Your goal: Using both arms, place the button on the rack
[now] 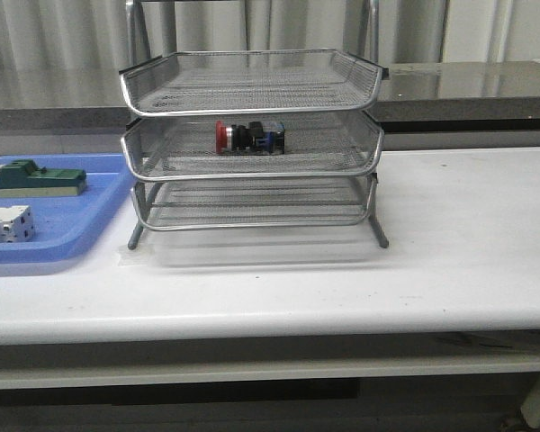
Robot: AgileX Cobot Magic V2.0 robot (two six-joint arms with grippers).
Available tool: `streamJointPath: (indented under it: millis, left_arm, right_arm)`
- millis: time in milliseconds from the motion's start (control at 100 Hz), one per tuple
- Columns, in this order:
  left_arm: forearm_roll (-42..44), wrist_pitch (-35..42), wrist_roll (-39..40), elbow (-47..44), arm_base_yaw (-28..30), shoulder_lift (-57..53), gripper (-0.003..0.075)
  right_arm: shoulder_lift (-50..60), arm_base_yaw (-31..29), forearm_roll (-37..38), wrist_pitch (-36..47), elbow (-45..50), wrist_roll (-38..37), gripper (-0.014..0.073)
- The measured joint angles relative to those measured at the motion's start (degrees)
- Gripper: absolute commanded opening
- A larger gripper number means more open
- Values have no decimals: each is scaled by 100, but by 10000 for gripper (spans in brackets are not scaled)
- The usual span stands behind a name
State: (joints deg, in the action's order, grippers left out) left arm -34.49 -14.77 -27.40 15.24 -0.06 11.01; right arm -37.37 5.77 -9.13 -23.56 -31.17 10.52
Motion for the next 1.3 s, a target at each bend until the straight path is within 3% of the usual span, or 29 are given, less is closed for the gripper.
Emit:
streamJointPath:
  millis: [320,1020,1300]
  left_arm:
    - [0,0,0,0,0,0,-20]
    - [0,0,0,0,0,0,-20]
    - [0,0,0,0,0,0,-20]
  right_arm:
    - [1145,0,0,-323,240,-9,-65]
    - [1169,-9,0,-406,264,-9,-65]
    - [1771,-9,0,452,996,-65,-65]
